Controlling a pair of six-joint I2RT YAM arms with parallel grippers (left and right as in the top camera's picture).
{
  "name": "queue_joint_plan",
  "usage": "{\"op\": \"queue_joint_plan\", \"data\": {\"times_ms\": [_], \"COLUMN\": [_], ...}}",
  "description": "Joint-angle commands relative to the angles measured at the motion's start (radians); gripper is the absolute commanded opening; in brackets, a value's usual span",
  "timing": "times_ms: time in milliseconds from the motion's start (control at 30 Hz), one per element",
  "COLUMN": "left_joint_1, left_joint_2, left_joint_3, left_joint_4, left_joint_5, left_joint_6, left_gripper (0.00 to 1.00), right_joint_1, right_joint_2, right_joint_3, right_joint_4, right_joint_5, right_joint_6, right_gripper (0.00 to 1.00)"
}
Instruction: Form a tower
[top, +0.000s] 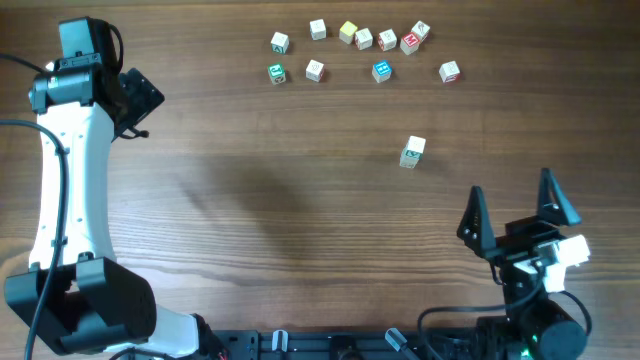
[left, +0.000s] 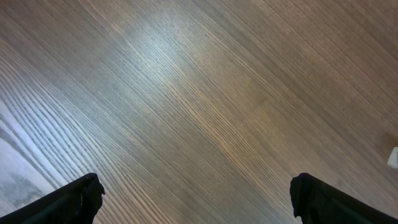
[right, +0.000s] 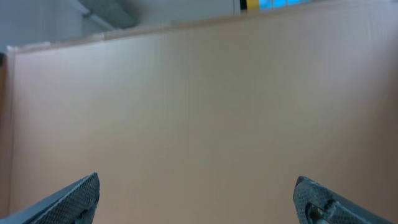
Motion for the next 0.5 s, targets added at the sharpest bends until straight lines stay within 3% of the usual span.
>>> {"op": "queue_joint_plan", "data": {"times_ms": [0,100,233,467], "left_joint_1": [0.003,0.003,0.003,0.004], "left_joint_2": [0.009,0.009,0.009,0.009], "left_joint_3": [-0.004,-0.004,-0.004,-0.004], "left_joint_4": [-0.001,-0.001,-0.001,-0.001], "left_joint_5": [0.002,0.001,0.002,0.001], "left_joint_6": [-0.017,-0.017,-0.017,-0.017], "left_gripper": [1.0,1.0,1.0,1.0], "right_joint_1": [-0.006,-0.006,-0.005,-0.004], "right_joint_2": [-0.017,-0.017,-0.017,0.054], "right_joint_3": [-0.038,-0.038,-0.038,-0.036], "right_joint_4": [-0.047,-0.171,-0.537,-0.524], "right_joint_5": [-0.003,0.073,0.075,0.088], "right_joint_6": [0.001,0.003,0.005,0.004], "right_gripper": [1.0,1.0,1.0,1.0]}}
